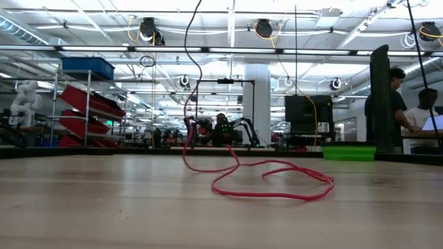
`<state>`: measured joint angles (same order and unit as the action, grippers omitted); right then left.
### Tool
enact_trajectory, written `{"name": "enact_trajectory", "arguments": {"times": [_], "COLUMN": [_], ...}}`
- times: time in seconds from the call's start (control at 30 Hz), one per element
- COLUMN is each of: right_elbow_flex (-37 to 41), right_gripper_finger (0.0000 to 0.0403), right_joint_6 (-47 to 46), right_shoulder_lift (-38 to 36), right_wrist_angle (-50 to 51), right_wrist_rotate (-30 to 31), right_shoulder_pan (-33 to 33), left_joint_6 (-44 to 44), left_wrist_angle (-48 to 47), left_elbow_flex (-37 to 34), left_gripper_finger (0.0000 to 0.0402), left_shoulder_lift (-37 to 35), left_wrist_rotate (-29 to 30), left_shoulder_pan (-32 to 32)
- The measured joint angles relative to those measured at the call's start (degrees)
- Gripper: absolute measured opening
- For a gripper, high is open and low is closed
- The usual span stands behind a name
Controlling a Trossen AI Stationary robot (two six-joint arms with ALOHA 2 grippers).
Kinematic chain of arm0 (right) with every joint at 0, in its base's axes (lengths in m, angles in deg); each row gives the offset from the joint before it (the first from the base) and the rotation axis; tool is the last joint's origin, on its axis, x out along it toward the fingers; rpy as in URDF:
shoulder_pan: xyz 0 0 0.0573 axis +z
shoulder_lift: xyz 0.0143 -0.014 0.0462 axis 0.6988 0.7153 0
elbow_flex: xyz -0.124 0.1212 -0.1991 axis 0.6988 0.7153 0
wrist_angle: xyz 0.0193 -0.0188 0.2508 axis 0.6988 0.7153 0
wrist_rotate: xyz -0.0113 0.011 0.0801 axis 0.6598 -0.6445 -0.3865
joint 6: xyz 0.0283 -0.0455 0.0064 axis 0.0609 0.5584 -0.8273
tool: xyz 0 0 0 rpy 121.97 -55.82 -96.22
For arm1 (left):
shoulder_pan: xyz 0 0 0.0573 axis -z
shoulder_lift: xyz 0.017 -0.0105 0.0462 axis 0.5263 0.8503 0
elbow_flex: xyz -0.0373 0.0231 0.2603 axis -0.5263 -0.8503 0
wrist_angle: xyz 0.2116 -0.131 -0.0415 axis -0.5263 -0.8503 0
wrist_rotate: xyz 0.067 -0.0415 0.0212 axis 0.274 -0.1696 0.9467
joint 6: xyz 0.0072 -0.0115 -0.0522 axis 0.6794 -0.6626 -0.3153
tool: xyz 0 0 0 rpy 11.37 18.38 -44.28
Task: Coil cords
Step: Coil the red wire into the spool
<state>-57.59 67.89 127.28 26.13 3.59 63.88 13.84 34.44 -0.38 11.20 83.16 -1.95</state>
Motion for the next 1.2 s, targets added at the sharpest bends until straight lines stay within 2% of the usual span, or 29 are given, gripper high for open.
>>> {"name": "enact_trajectory", "arguments": {"times": [0.2, 0.4, 0.53, 0.9, 1.2], "right_elbow_flex": [-0.01, 0.0, -0.02, -0.02, -0.04], "right_gripper_finger": [0.0, 0.0, 0.0, 0.0, 0.0], "right_joint_6": [-0.01, 2.18, 3.3, 4.41, 6.65], "right_shoulder_lift": [-1.59, -1.54, -1.11, 0.85, 4.02], "right_wrist_angle": [-1.12, -6.46, -8.36, -9.12, -14.62], "right_wrist_rotate": [0.22, 0.36, 2.85, 12.28, 12.39], "right_shoulder_pan": [2.88, 3.87, 3.8, 2.93, 0.97], "left_joint_6": [-5.64, -10.63, -12.98, -16.92, -16.97], "left_wrist_angle": [-3.73, -3.41, -3.4, -2.32, 1.5], "left_elbow_flex": [0.0, 0.0, 0.0, 0.0, 0.0], "left_gripper_finger": [0.0001, 0.0001, 0.0001, 0.0013, 0.0017], "left_shoulder_lift": [0.0, 0.0, 0.0, 0.02, 0.02], "left_wrist_rotate": [-1.41, -11.01, -15.82, -24.22, -26.42], "left_shoulder_pan": [-0.04, -1.6, -3.12, -6.01, -7.99]}}
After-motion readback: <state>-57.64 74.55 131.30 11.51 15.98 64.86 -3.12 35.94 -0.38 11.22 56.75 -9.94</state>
